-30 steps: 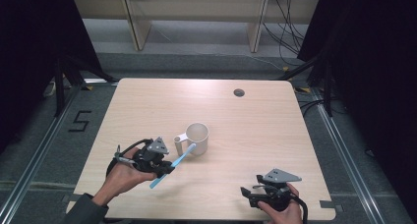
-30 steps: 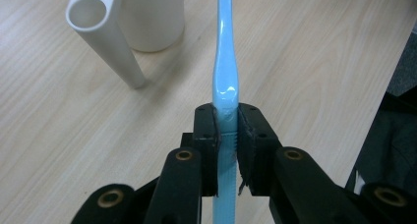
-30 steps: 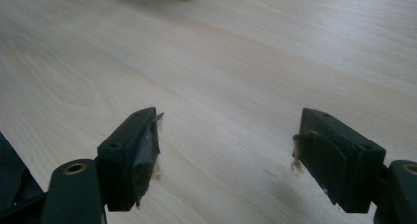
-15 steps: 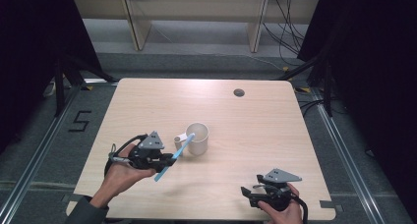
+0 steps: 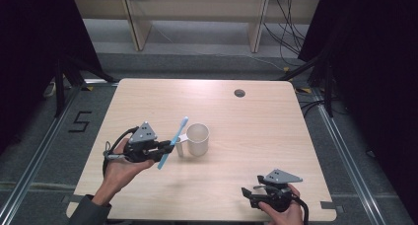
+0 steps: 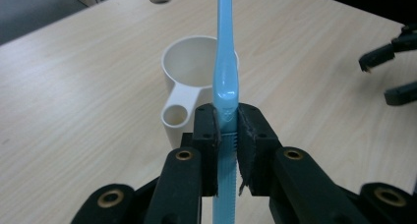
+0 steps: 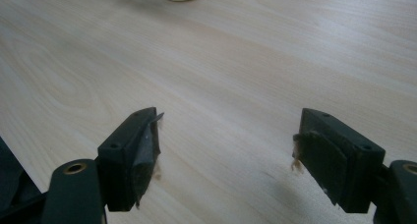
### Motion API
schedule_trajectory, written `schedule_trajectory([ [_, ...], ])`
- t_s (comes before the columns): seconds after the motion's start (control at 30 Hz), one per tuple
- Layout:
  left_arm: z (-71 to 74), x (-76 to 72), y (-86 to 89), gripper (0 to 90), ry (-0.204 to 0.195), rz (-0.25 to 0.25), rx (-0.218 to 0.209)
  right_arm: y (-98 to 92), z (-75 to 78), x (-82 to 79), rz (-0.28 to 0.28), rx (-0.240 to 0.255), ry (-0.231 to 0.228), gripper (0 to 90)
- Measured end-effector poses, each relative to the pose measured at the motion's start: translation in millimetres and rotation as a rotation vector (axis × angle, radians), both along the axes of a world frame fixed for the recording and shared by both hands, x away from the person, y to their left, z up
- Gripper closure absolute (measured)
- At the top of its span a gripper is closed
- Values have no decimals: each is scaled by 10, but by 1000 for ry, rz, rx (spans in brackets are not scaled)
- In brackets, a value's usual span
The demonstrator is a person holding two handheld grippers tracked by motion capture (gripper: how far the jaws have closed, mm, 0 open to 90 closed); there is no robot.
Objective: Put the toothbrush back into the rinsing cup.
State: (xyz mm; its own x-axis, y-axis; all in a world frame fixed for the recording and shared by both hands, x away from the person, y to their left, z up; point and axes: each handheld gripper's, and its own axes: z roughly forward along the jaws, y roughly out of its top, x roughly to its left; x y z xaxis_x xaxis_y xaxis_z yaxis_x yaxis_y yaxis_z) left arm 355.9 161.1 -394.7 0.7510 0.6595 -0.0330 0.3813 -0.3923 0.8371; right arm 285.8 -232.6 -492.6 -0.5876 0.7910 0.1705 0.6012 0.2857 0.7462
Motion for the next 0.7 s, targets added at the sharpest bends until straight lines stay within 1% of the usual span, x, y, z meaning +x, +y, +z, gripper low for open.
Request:
schedule_trajectory([
  [0.03,11,16,23,785,0,-8,19,0,0,0,0,0,0,250],
  [0.07,2,24,13,785,-6,8,-14,-6,4,1,-3,-5,-12,250],
  [0.1,5,30,20,786,-13,16,-19,-4,11,-3,-6,-7,-9,250],
  [0.13,12,39,28,785,-14,21,-25,-6,4,3,-1,-6,-15,250],
  [0.17,12,58,38,785,-24,28,-45,7,2,-8,-7,3,9,250],
  [0.2,12,58,38,785,-24,28,-45,-1,1,1,0,-1,-4,250],
  [0.23,19,59,44,785,-32,39,-45,-1,1,1,0,-1,-4,250],
  [0.27,19,65,46,785,-35,41,-57,-9,7,1,-2,-7,-16,250],
  [0.3,19,84,57,785,-43,43,-66,-4,-1,5,0,-3,-11,250],
  [0.33,19,84,57,785,-43,43,-66,-4,-1,5,0,-3,-11,250],
  [0.37,21,93,64,785,-50,48,-72,0,4,-2,-2,-5,3,250],
  [0.4,19,101,65,785,-52,53,-89,10,0,-8,-6,10,10,250],
  [0.43,24,105,69,785,-59,54,-91,15,7,-14,-8,10,13,250],
  [0.47,23,110,68,785,-67,54,-104,15,2,-8,-7,15,2,250],
  [0.5,23,116,69,786,-74,52,-110,-1,-2,7,6,5,-7,250],
  [0.53,22,120,69,786,-80,57,-116,5,7,-11,-7,-9,10,250],
  [0.57,19,128,70,786,-90,58,-129,5,7,-11,-7,-9,10,250],
  [0.6,23,131,74,785,-96,62,-133,-4,-3,5,3,1,-13,250],
  [0.67,21,144,81,785,-107,80,-158,-3,6,-1,-4,1,-12,250],
  [0.7,20,154,88,785,-105,86,-163,-5,-2,5,2,-1,-14,250],
])
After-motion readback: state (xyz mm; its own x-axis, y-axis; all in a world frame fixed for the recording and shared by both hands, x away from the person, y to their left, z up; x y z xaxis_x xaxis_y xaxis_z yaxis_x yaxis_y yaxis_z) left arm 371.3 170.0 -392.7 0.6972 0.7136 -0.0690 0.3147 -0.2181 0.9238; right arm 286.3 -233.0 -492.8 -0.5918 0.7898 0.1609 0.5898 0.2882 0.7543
